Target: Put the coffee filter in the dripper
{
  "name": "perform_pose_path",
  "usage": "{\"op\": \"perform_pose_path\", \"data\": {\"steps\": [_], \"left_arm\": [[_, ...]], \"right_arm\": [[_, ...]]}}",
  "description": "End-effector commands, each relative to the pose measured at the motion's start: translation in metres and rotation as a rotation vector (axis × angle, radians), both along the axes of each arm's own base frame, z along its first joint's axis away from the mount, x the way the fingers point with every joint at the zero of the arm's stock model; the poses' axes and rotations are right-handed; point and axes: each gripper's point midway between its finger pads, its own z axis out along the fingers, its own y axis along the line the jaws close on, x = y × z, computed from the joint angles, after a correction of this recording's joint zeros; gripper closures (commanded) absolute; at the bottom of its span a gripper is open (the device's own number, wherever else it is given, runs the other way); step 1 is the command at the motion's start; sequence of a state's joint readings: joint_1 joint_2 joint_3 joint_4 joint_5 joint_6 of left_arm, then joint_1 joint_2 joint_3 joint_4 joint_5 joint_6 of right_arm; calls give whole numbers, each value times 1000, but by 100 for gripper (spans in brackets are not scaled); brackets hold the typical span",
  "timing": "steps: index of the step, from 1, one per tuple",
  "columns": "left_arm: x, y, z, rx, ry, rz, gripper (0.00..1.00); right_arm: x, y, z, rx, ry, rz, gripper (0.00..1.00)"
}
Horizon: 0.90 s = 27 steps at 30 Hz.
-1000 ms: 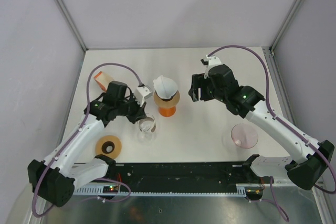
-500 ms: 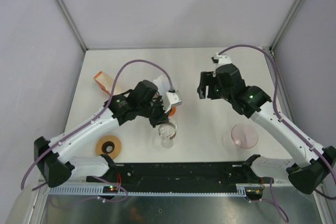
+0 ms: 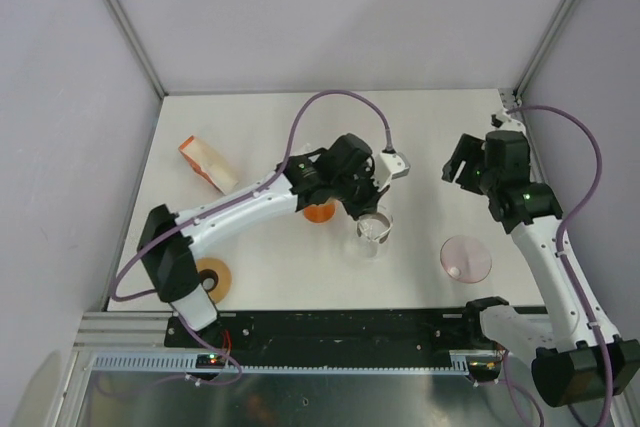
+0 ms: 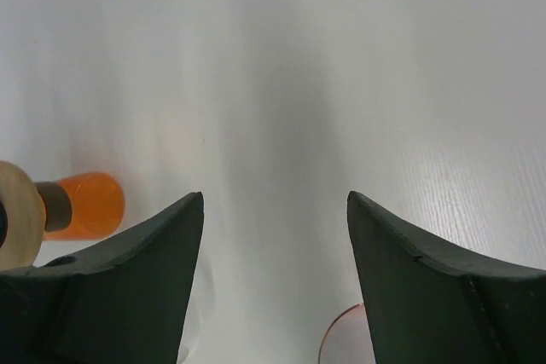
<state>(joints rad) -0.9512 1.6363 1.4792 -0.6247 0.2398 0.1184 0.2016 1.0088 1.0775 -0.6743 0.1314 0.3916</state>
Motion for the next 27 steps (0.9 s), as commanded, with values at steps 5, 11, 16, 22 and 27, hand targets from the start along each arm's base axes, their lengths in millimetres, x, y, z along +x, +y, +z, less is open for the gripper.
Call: {"op": "perform_pose_path", "data": {"steps": [5,11,16,22,27], "left_arm": [[43,-54,26,-133,-93,49,100],[58,-71,7,-132,-97,28,100],[78,-72,-11,-115,-79,51,100],[84,-73,-26,-103,-91,34,100],[83,-70,-28,-110,-93,2,98]], "right_arm": [[5,-9,9,37,-71,26,27],[5,-10,2,13,-62,45,27],[3,-7,5,14,-74,69,27],[1,-5,6,15,-79,90,27],[2,-3,4,21,-75,102,27]]}}
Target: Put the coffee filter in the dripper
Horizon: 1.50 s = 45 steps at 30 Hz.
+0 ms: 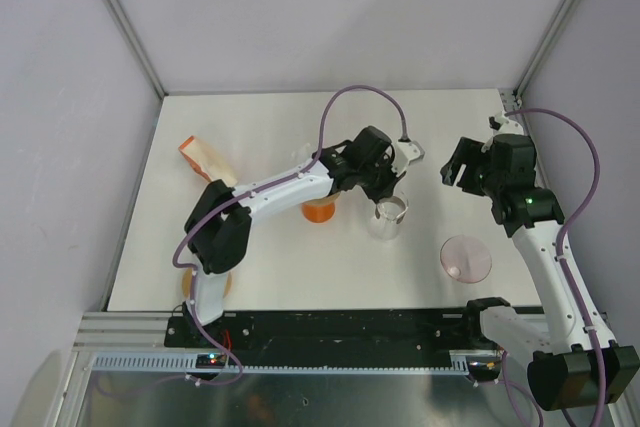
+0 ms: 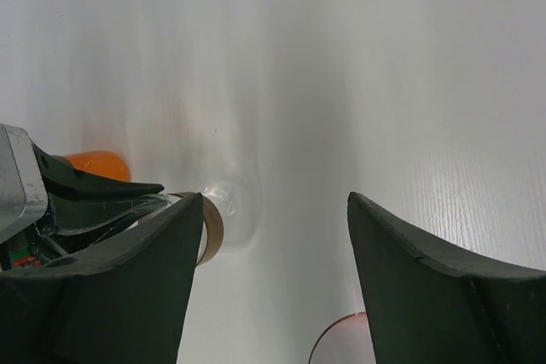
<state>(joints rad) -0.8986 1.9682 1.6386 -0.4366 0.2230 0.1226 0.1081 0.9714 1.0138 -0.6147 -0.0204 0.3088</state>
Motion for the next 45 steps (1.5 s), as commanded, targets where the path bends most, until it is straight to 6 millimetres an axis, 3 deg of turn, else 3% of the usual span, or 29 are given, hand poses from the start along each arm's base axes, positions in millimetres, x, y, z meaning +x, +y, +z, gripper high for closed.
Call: {"op": "perform_pose_path", "data": {"steps": [1,4,9,15,19,24,34,40,45], "left_arm": [[5,-15,32,-100,-75,-67,96],[2,-12,20,-78,-64,-79,89],[2,-7,11,-65,-50,-80,86],[4,-3,8,-70,-26,-70,59],[2,-3,34,-113,-53,-74,37],[-4,9,80,-160,-126,-78,19],[-30,68,162,-179,-321,-83,6],[-45,113,171,-91,-315,-29,6],[-42,165,176,-24,-338,106,3]], "right_arm": [[3,2,10,5,-47,25,27],[3,3,10,3,-47,27,27],[2,3,14,5,-63,29,27],[0,4,15,11,-65,34,26],[-2,6,16,15,-62,46,27],[-3,9,14,23,-53,63,27],[-7,19,10,49,-32,113,26],[-10,24,9,57,-21,144,26],[-15,28,11,62,-25,160,26]]}}
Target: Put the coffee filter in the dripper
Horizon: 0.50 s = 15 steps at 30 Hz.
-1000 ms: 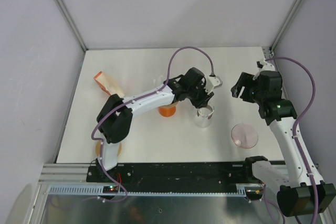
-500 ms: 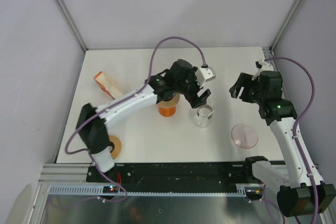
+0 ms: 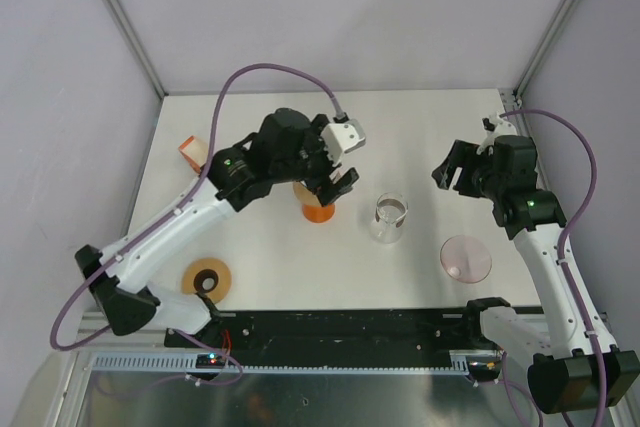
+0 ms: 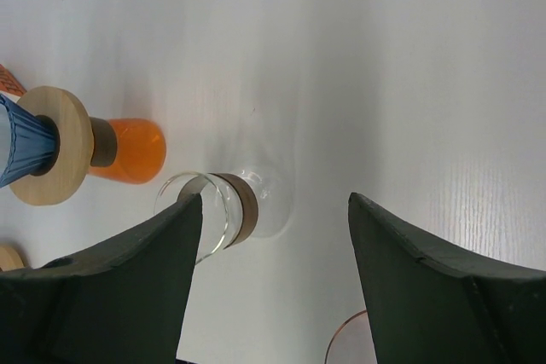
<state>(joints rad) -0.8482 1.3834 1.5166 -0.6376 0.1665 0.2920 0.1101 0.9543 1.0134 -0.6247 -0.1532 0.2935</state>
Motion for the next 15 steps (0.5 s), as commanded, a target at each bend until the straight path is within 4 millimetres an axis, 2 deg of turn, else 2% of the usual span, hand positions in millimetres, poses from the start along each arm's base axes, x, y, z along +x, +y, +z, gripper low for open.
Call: {"op": "perform_pose_path", "data": {"steps": [1,7,9,11,15], "left_arm": [[5,65,0,83,1,167,2],[14,157,3,95,122,414,4],[11,183,-5,113,142,480,5],[5,208,-23,153,181,541,5],[-16,260,-85,278,386,642,5]], "right_arm": [[-6,6,6,3,-23,40,26],[-12,3,5,-31,-23,51,26],[-14,2,5,-42,-24,53,25],[-15,1,4,-53,-23,57,25],[-20,-1,2,-80,-20,74,25]]}}
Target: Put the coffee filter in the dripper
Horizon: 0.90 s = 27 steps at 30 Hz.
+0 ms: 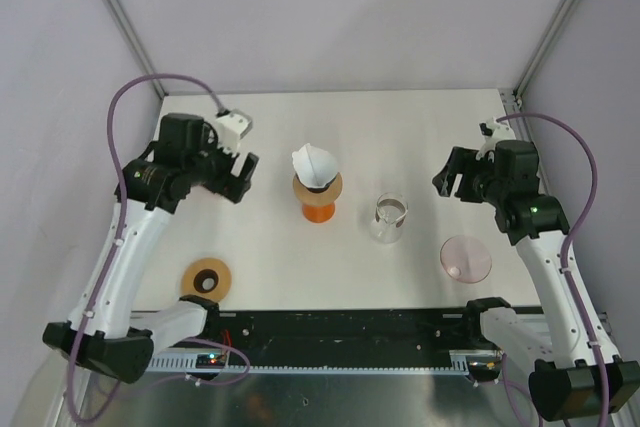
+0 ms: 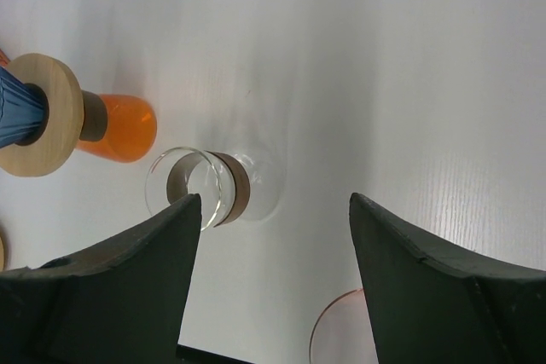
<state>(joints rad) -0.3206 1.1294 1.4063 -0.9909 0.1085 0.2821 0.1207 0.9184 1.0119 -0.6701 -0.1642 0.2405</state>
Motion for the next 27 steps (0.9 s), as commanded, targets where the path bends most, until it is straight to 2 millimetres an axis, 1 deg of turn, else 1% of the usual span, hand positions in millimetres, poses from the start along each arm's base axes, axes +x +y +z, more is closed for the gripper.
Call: {"op": "perform_pose_path", "data": {"steps": [1,2,3,5,7,9,11,12,14,18,20,24,27], "left_arm": [[-41,60,-74,90,304,113,5],[-46,72,-83,100,339,139,5],[-52,89,-94,114,371,176,4],[-62,113,-112,138,419,219,3],[-71,129,-130,148,462,234,3],[-79,140,-148,176,482,227,2],[-80,150,-163,227,458,212,1],[-79,154,-167,247,431,206,1],[-78,155,-177,276,393,166,1],[-81,150,-192,308,327,66,2],[-85,148,-202,337,291,10,2],[-86,142,-205,380,197,-84,1],[-90,136,-215,378,198,-148,1]], "right_arm": [[-8,-3,1,-49,-18,31,25],[-9,-4,0,-57,-19,36,25],[-10,-5,0,-64,-23,37,25],[-12,-4,1,-69,-36,39,24],[-14,-3,3,-73,-52,46,24],[-17,-3,6,-80,-72,47,24],[-20,-4,10,-88,-94,41,23],[-21,-4,11,-91,-106,42,23],[-23,-3,15,-91,-128,46,22],[-27,1,18,-93,-146,64,21],[-27,3,18,-98,-147,73,21],[-29,7,19,-103,-153,88,21],[-30,9,19,-107,-157,96,20]]}}
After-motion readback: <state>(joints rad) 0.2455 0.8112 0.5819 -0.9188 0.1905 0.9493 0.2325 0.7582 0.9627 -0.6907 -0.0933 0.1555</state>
